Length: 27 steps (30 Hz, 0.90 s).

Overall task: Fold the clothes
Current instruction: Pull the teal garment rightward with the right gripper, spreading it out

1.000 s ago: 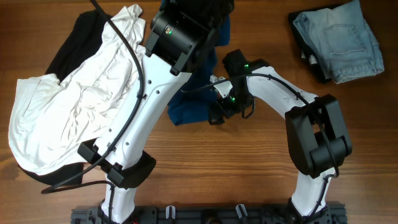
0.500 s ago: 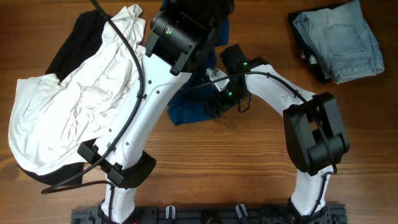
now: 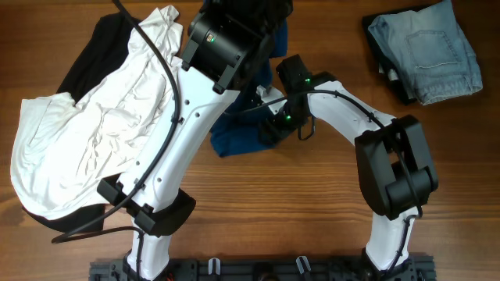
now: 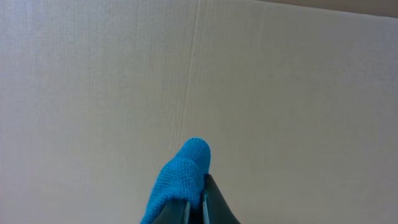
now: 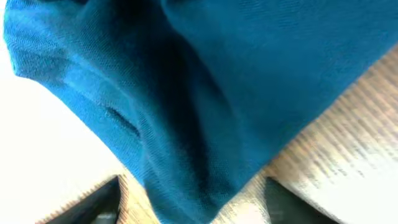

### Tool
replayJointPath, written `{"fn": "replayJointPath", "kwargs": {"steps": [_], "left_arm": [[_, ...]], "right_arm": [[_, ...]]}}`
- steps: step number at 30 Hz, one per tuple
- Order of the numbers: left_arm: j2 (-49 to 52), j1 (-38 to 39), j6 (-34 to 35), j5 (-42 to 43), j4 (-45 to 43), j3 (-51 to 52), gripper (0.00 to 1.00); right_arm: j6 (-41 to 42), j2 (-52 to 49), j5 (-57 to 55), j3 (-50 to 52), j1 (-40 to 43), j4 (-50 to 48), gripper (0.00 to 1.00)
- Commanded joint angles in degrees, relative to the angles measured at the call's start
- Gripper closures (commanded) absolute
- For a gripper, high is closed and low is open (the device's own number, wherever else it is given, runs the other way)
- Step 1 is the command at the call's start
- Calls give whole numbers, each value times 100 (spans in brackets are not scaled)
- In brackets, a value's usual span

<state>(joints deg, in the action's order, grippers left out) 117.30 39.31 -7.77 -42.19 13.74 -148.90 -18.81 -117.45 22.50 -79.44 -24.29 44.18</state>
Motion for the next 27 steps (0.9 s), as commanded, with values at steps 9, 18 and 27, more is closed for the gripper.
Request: {"fn": "replayJointPath", "kwargs": {"steps": [9,18,27], "left_arm": [[-33,-33,74,-37,-57,-149,96],[-33,-33,72,-57,-37,-149,96],[-33,-61,55,-103,-37,-149,96]], "right_arm": [[-321,-122,-748,-280,-726,415,49],[-79,-122,-752,-280,-721,400,96],[885,-120,-793,-282,245,-131,96]]}}
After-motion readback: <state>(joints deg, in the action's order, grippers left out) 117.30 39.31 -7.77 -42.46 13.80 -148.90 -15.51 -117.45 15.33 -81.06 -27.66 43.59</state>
